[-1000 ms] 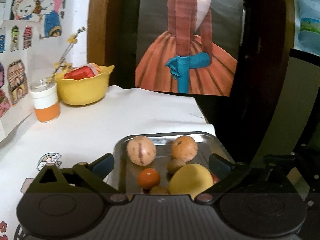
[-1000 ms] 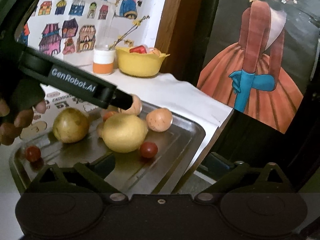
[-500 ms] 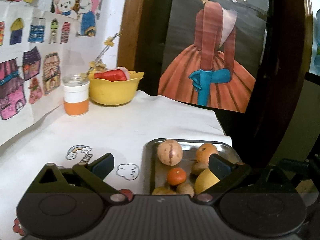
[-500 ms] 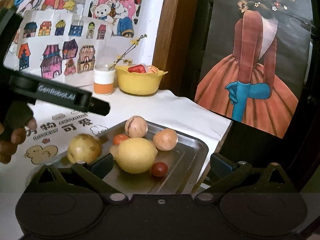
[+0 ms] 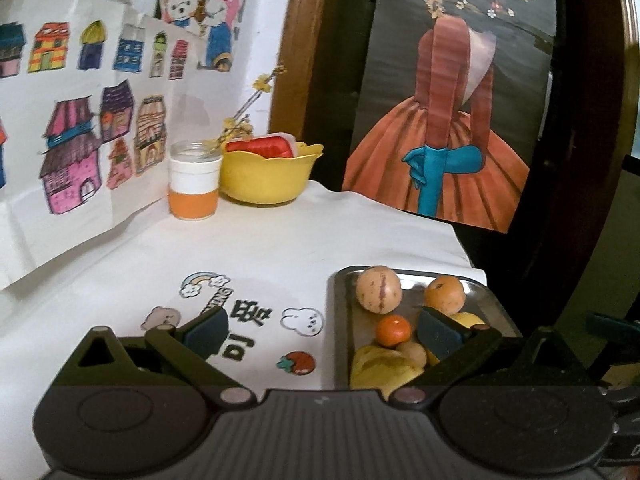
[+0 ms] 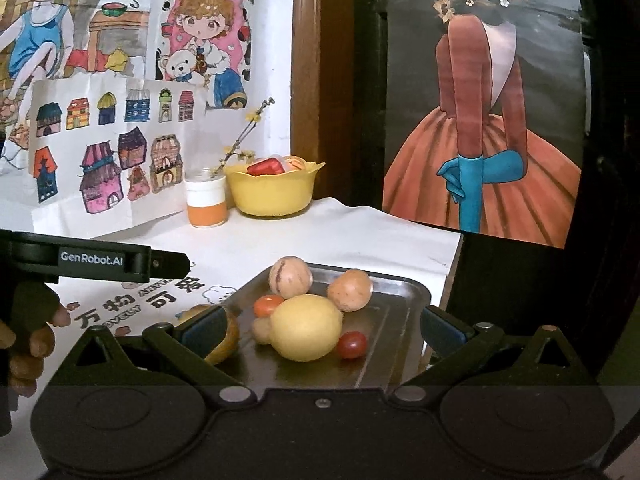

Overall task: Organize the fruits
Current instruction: 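Lift both open tools away from the tray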

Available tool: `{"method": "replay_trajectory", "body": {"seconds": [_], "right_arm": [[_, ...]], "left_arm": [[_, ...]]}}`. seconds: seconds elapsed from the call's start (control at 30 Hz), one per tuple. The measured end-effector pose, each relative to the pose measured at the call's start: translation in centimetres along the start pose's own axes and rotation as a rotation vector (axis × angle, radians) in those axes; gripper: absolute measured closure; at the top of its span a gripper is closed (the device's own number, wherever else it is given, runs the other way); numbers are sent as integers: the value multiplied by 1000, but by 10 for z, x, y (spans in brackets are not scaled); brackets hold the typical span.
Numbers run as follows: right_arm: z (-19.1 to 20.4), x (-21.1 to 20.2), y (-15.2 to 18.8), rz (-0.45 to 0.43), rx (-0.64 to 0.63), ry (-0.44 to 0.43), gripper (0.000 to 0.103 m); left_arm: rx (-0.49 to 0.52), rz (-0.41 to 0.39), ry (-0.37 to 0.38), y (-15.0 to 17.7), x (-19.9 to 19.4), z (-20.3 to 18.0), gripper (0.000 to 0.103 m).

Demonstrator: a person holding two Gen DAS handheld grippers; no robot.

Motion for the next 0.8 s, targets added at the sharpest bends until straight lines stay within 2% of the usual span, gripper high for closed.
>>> {"method": "replay_trajectory", "body": {"seconds": [0.37,0.5,0.7,0.8], "right_arm": [[24,-14,1,6,7,-6,1],[31,-21,1,7,10,-3,1],[40,-34,1,-20,34,15,1],[47,-41,3,-28,41,30,1]], "left_arm": [[-47,-43,-46,18,-41,23,0],[-98,-35,-69,24,-52,35,0],[-208,-32,-58,38,-68,50,0],[-211,-43,-65,45,-78,52,0]]}}
Point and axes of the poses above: each gripper's, at about its wrist camera, not at the fingertips, and x roughly the way its jaws point, z to its left, y to its underside, the point moved 8 cm from there along x, roughly the way its jaws point, and after that the axes turned 1 degree about -x, right-handed, at the moved point
